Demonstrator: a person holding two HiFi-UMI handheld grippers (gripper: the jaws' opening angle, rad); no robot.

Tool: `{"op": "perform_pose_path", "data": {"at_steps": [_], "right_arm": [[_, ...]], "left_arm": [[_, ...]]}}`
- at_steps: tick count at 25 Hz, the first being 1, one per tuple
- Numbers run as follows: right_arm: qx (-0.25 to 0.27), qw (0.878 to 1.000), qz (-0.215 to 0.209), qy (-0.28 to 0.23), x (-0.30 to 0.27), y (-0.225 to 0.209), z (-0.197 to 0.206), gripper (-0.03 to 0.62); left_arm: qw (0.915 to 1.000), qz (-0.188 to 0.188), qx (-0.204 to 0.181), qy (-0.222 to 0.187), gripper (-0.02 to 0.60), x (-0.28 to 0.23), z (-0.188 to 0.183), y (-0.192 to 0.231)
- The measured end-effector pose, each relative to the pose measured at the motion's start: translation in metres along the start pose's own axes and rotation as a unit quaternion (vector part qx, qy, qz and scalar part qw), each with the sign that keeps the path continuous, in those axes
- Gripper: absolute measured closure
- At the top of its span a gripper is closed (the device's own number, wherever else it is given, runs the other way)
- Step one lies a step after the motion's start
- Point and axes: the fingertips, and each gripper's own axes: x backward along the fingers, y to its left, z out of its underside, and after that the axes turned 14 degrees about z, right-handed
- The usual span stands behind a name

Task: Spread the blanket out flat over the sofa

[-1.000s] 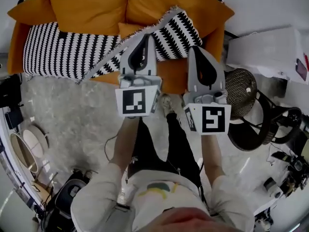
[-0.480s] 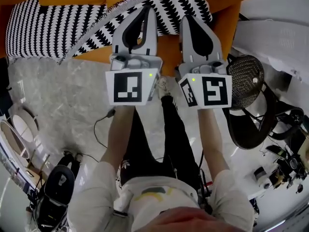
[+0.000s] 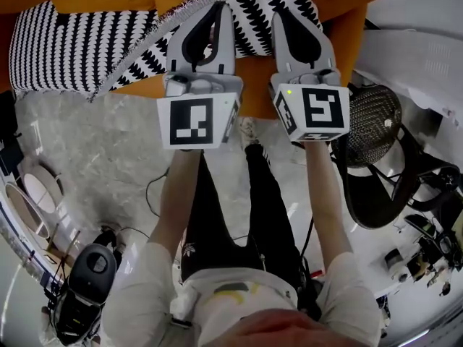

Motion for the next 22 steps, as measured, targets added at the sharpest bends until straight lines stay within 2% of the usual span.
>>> {"op": "perform_pose_path", "data": {"at_steps": [2, 3, 6, 8, 10, 12, 14, 17, 22], "right_arm": [[0.023, 1.0, -0.014, 0.012, -0.021, -0.004, 0.004, 0.461], [0.039, 0.999, -0.011, 0.015, -0.034, -0.008, 0.006, 0.429], [0.099, 0.994, 0.026, 0.026, -0.074, -0.03, 0.013, 0.425], [0.152, 0.986, 0.038, 0.052, -0.102, -0.042, 0.026, 0.425], [0.226, 0.97, 0.033, 0.084, -0.125, -0.048, 0.043, 0.425], [0.298, 0.947, 0.022, 0.113, -0.139, -0.051, 0.061, 0.421], [0.342, 0.93, 0.018, 0.132, -0.15, -0.054, 0.074, 0.398], [0.359, 0.923, 0.029, 0.134, -0.161, -0.06, 0.076, 0.385], [0.33, 0.932, 0.033, 0.148, -0.174, -0.062, 0.078, 0.364]], "left_arm": [[1.0, 0.007, -0.003, 0.0, 0.566, -0.007, -0.003, 0.001], [1.0, 0.008, -0.003, -0.001, 0.566, -0.009, -0.005, 0.003], [1.0, 0.005, -0.003, -0.004, 0.566, -0.013, -0.008, 0.009], [1.0, -0.003, -0.006, -0.006, 0.566, -0.013, -0.009, 0.015], [0.9998, -0.014, -0.002, -0.011, 0.566, -0.012, -0.008, 0.021], [0.9997, -0.021, 0.007, -0.009, 0.566, -0.01, -0.004, 0.026], [0.9997, -0.022, 0.01, -0.001, 0.566, -0.01, 0.003, 0.03], [0.9998, -0.01, 0.006, 0.014, 0.566, -0.012, 0.014, 0.029], [0.9994, -0.004, 0.016, 0.029, 0.566, -0.012, 0.029, 0.023]]}}
